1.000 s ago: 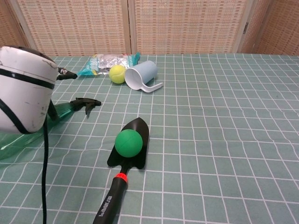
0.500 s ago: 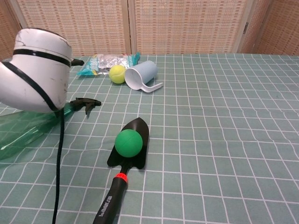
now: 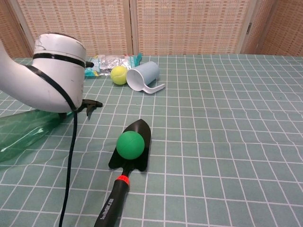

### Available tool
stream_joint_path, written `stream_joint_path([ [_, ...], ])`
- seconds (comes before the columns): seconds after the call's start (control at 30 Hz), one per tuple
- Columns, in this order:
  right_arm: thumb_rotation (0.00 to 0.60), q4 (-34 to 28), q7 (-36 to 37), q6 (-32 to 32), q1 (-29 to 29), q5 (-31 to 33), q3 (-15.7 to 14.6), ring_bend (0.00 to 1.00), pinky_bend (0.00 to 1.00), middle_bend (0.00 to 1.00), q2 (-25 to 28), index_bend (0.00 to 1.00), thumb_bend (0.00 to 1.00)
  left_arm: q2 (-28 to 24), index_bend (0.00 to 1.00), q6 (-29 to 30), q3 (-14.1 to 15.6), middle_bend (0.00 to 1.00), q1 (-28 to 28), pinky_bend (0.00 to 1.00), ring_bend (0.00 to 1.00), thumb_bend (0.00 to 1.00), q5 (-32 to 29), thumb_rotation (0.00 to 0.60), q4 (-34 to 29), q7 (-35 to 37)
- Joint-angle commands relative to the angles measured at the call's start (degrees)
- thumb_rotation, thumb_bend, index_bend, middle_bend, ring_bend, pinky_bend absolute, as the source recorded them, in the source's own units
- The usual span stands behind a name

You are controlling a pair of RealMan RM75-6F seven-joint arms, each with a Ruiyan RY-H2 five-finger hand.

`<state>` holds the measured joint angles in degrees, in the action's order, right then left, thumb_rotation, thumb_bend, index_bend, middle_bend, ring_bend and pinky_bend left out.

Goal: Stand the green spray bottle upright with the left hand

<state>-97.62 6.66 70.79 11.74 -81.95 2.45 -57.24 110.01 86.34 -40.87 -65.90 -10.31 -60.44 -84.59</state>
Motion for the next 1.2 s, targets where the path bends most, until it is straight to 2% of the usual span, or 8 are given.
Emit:
stream_joint_path([
  [0.03,0.6,-0.03,0.04,-0.24,0.07,0.08,-0.05,0.0,0.0,0.0,0.11,0.06,0.0,0.76,0.27,-1.04,0.22,0.24,-0.12,0.04,0.13,0.22,0.28,0.6,1.98,-1.53],
  [0.4,0.6,-0.2,0.04,-0.52,0.19,0.13,-0.11,0.0,0.0,0.0,0.25,0.06,0.0,2.1,0.29,-2.71,-1.51,0.24,0.33,0.04,0.13,0.22,0.41,0.6,5.57,-3.85],
  [0.57,0.6,-0.24,0.07,-0.61,0.22,0.24,-0.1,0.0,0.0,0.0,0.28,0.06,0.0,2.34,0.37,-2.86,-1.92,0.25,0.23,0.04,0.13,0.23,1.03,0.6,5.93,-3.77],
  [0.7,0.6,-0.23,0.11,-0.59,0.22,0.29,-0.07,0.0,0.0,0.0,0.29,0.06,0.0,2.37,0.52,-2.5,-2.01,0.28,0.35,0.04,0.14,0.26,1.81,0.6,5.83,-4.15],
  [0.83,0.6,-0.2,0.18,-0.56,0.2,0.24,-0.1,0.0,0.0,0.0,0.31,0.06,0.0,2.2,0.59,-2.19,-2.14,0.3,0.77,0.04,0.15,0.29,2.44,0.6,5.21,-4.42],
  [1.0,0.6,-0.17,0.14,-0.59,0.21,0.28,-0.1,0.0,0.0,0.0,0.3,0.06,0.0,1.6,0.61,-1.55,-2.05,0.32,1.37,0.04,0.17,0.31,3.52,0.6,3.96,-4.43],
  [1.2,0.6,-0.22,0.17,-0.62,0.2,0.58,-0.01,0.0,0.0,0.0,0.33,0.06,0.0,-2.25,0.62,0.42,-2.24,0.34,1.94,0.05,0.19,0.32,5.99,0.6,-2.03,-5.01],
])
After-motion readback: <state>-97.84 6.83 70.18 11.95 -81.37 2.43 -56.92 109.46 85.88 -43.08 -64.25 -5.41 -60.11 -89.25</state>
